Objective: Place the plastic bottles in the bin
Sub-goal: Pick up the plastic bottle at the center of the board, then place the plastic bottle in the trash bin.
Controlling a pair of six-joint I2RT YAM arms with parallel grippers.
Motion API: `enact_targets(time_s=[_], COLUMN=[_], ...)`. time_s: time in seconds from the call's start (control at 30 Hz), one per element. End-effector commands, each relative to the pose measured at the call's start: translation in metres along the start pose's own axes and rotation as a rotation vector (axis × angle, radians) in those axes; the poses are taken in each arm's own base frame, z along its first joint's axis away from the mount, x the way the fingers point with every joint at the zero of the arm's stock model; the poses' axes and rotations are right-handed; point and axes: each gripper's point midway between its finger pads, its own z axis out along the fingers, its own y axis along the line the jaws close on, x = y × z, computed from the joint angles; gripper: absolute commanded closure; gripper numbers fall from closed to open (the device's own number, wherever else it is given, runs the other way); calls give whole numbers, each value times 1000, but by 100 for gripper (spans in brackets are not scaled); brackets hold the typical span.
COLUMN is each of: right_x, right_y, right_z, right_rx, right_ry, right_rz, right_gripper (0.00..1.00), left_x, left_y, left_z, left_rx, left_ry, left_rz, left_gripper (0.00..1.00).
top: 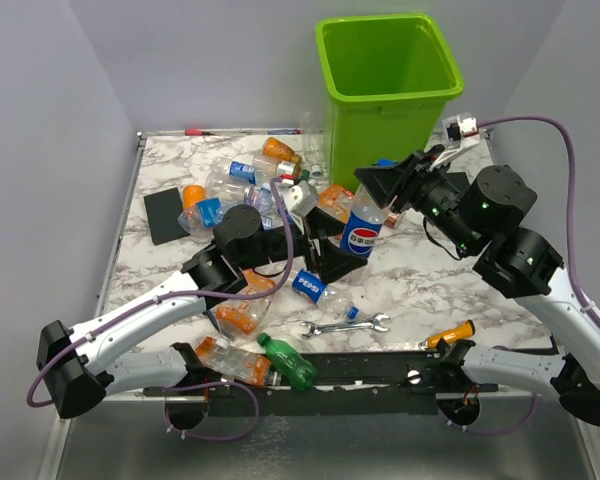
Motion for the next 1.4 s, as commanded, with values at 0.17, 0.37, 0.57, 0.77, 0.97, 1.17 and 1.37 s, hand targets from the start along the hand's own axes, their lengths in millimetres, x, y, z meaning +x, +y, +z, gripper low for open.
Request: enact_targets(time_s=[0.17, 0.37, 0.57, 0.77, 0.97, 1.17, 1.37], right_x=[-88, -195, -246, -268, -257, -211, -168], right_y=[-33, -36, -50, -131, -204, -251, -261], right_z=[-20, -37, -11, 52, 110, 161, 188], right_rx=[241, 400, 588, 691, 661, 658, 580], right_ry=[-265, -693, -889, -916, -846, -658, -516], right_rz=[-142, -212, -381, -373, -321, -313, -237], right_gripper=[100, 99, 99, 99, 99, 99, 60], left_x=[-54, -67, -44, -26, -26, -25, -22], left_y=[56, 109, 119, 127, 125, 122, 122], left_z=[-71, -171, -185, -186, -200, -193, -182], left_rx=[-475, -988, -1029, -1038, -1065, -1020, -987], left_ry=[-220, -384, -370, -360, -387, -383, -346], left_rz=[224, 284, 307, 285, 294, 297, 310], left_gripper=[1, 1, 1, 1, 1, 1, 1])
